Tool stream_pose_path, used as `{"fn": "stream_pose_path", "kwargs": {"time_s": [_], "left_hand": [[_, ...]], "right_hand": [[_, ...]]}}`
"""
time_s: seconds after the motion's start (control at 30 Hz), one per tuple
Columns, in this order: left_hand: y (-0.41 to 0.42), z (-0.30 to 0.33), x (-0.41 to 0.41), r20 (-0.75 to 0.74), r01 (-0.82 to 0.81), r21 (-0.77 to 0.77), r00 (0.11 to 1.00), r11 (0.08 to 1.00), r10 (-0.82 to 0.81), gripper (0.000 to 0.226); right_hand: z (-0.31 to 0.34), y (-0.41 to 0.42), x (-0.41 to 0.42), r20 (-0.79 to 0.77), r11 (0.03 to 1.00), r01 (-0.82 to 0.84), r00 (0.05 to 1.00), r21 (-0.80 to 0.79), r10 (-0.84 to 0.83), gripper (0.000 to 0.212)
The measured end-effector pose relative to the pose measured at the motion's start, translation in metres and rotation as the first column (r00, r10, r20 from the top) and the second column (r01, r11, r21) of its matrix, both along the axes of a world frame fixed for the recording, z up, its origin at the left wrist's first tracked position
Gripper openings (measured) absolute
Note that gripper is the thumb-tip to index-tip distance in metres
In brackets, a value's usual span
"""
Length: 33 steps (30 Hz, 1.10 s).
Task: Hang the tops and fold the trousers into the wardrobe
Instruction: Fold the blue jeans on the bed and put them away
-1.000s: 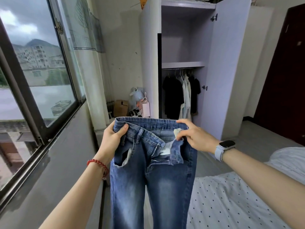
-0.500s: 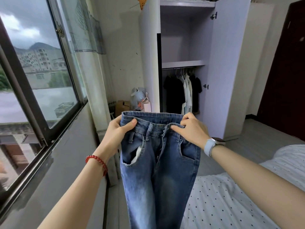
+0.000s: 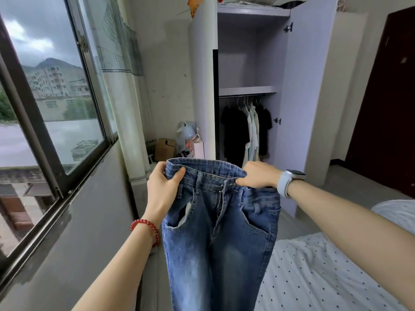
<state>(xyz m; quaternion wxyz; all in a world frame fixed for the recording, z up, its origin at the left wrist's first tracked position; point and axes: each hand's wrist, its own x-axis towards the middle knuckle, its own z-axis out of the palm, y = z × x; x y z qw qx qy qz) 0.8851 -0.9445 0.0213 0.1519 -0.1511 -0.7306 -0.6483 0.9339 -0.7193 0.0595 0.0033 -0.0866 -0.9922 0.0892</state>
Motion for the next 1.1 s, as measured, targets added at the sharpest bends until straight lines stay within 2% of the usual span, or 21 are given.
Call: {"fn": "stream_pose_path", "kwargs": {"time_s": [0.03,0.1,0.2,0.27,0.37,0.43,0.5,0.53,0.57,0.6,0.63,0.7,0.73,0.77,0.8,0.83,0.93,1.0,1.1], "left_hand": [[0.000,0.002,0.002,-0.023,-0.028,0.001,0.999,1.000,0.028,0.012],[0.001,0.007,0.005,-0.059,-0.005,0.011,0.998,1.000,0.006,0.014],[0.007,0.011,0.015,-0.051,0.157,0.042,0.987,0.987,-0.155,0.015],[0.009,0.011,0.020,0.028,0.309,0.108,0.949,0.945,-0.314,0.019],[0.005,0.009,0.021,0.089,0.492,0.195,0.853,0.849,-0.514,0.034],[0.003,0.008,0.019,0.046,0.518,0.128,0.849,0.846,-0.527,0.055],[0.003,0.008,0.015,-0.028,0.442,0.037,0.897,0.896,-0.441,0.066],[0.003,0.009,0.011,-0.071,0.380,0.047,0.924,0.924,-0.377,0.061],[0.002,0.011,0.007,-0.097,0.330,0.101,0.942,0.938,-0.321,0.051],[-0.001,0.014,0.003,-0.092,0.299,0.188,0.954,0.936,-0.286,0.041],[-0.003,0.018,-0.001,-0.069,0.289,0.280,0.957,0.915,-0.281,0.035],[-0.010,0.028,-0.010,-0.041,0.289,0.398,0.954,0.871,-0.298,0.032],[-0.013,0.034,-0.013,-0.043,0.302,0.416,0.949,0.858,-0.313,0.032],[-0.015,0.039,-0.016,-0.050,0.326,0.417,0.940,0.848,-0.337,0.032],[-0.016,0.045,-0.019,-0.063,0.356,0.405,0.930,0.842,-0.362,0.032],[-0.017,0.049,-0.021,-0.074,0.382,0.387,0.920,0.839,-0.385,0.032],[-0.017,0.055,-0.029,-0.086,0.382,0.338,0.923,0.860,-0.376,0.029],[-0.019,0.052,-0.033,-0.097,0.351,0.312,0.936,0.883,-0.338,0.030],[-0.024,0.040,-0.033,-0.095,0.310,0.274,0.951,0.910,-0.295,0.030]], "right_hand": [[0.003,-0.002,-0.001,0.007,0.985,-0.002,1.000,-0.173,0.004,0.047],[0.008,-0.006,-0.006,-0.004,0.846,0.061,0.997,-0.530,-0.075,0.043],[0.011,-0.020,-0.014,-0.015,0.483,0.096,0.975,-0.870,-0.221,0.024],[0.016,-0.032,-0.018,-0.007,0.256,0.057,0.970,-0.965,-0.242,0.012],[0.025,-0.047,-0.019,-0.006,0.021,0.000,0.959,-1.000,-0.283,0.004],[0.031,-0.057,-0.019,-0.014,-0.085,-0.040,0.958,-0.996,-0.285,0.014],[0.039,-0.064,-0.016,-0.028,-0.156,-0.066,0.971,-0.986,-0.238,0.016],[0.043,-0.064,-0.014,-0.040,-0.163,-0.070,0.983,-0.984,-0.181,0.014],[0.047,-0.062,-0.011,-0.052,-0.126,-0.066,0.992,-0.990,-0.114,0.020],[0.051,-0.058,-0.008,-0.059,-0.030,-0.061,0.997,-0.998,-0.052,0.031],[0.054,-0.053,-0.006,-0.081,0.113,-0.078,0.996,-0.991,-0.024,0.041],[0.054,-0.041,-0.008,-0.212,0.399,-0.167,0.975,-0.901,-0.072,0.043],[0.051,-0.034,-0.010,-0.287,0.503,-0.196,0.952,-0.842,-0.109,0.042],[0.048,-0.027,-0.013,-0.332,0.553,-0.216,0.936,-0.804,-0.118,0.049],[0.046,-0.024,-0.016,-0.341,0.548,-0.245,0.937,-0.800,-0.079,0.060],[0.043,-0.023,-0.018,-0.329,0.500,-0.280,0.944,-0.819,-0.011,0.066],[0.045,-0.033,-0.024,-0.294,0.393,-0.325,0.946,-0.861,0.137,0.052],[0.046,-0.044,-0.024,-0.292,0.416,-0.318,0.948,-0.852,0.127,0.043],[0.036,-0.058,-0.024,-0.442,0.520,-0.416,0.893,-0.746,0.081,0.028]]}}
